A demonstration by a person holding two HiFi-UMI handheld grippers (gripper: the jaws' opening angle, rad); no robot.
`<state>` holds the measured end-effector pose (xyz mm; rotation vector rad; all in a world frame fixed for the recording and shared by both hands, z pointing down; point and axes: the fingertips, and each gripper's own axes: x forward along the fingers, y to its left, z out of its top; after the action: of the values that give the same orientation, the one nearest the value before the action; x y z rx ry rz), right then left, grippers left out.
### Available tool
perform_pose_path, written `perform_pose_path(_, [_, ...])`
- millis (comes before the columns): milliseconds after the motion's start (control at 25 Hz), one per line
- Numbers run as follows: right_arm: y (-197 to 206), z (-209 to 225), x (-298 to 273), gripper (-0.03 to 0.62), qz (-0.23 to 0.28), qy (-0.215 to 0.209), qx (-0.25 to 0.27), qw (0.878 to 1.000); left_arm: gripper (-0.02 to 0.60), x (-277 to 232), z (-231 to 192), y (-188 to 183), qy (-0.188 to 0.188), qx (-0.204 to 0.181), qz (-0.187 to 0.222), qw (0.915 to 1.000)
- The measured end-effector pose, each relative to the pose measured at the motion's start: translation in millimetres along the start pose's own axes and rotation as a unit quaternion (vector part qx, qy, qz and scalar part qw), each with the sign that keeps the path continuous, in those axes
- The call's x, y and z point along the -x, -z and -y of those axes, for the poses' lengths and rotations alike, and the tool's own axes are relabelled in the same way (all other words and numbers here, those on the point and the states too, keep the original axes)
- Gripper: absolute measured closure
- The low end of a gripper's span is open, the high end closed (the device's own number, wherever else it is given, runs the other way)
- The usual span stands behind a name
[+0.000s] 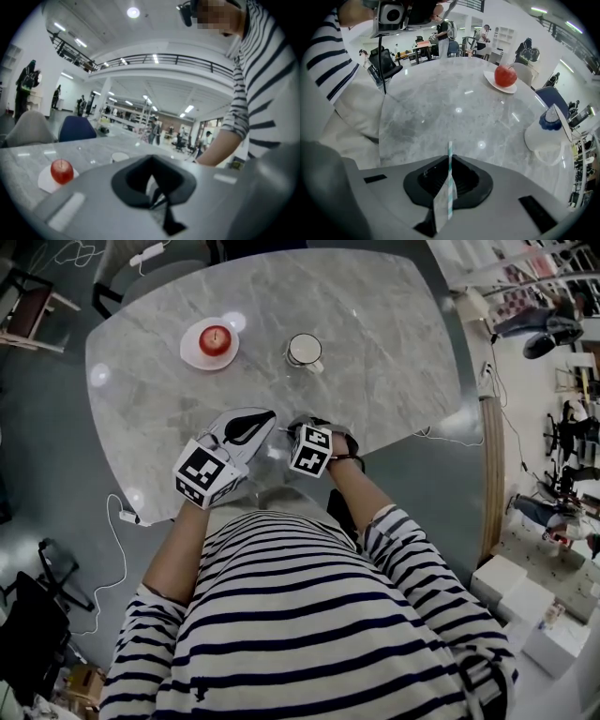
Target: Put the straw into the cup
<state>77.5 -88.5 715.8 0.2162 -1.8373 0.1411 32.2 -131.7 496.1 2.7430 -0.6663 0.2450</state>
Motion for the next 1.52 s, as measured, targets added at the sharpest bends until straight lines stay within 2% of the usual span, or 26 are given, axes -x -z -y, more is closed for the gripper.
perform_pose_path(320, [-13.4,12.7,15.5,0.585,0.042,0.028,-0.018,0.999,0.575,2.6,-4.7,-3.9,-0.005,-0.004,0.000,1.0000])
perform_pose_path(440, [-24.8,25.2,33.9,0.585,0.075,0.044,-0.050,0.995,0.575,2.6,-5.1,-9.2,-0.007,-0.008,0.004,0.9999])
perform_pose_path(560, [-37.1,43.8,61.5,0.585,0.123,0.067,-0.098,0.985,0.575,1.8,-6.4,-17.6,-0.012,-0.014,0.010,0.9998])
perform_pose_path(640, [-45.8,56.2,81.7,0.585,0.161,0.082,-0.135,0.974,0.575,2.7,-8.6,-22.6,-0.017,-0.017,0.015,0.9996])
perform_pose_path(840, [-60.7,79.9,128.9,0.585,0.259,0.106,-0.210,0.937,0.575,7.1,-7.5,-36.0,-0.021,-0.027,0.028,0.9990])
perform_pose_path(1080, [-77.1,101.8,183.3,0.585,0.330,0.138,-0.227,0.906,0.575,7.8,-5.8,-56.0,-0.020,-0.045,0.038,0.9981])
perform_pose_path(1400, [-90.5,129.5,261.0,0.585,0.446,0.165,-0.254,0.843,0.575,9.0,0.1,-67.5,-0.013,-0.059,0.045,0.9971])
perform_pose_path(1520, [-91.9,138.7,279.9,0.585,0.470,0.170,-0.257,0.827,0.575,9.7,2.5,-66.5,-0.009,-0.058,0.045,0.9973])
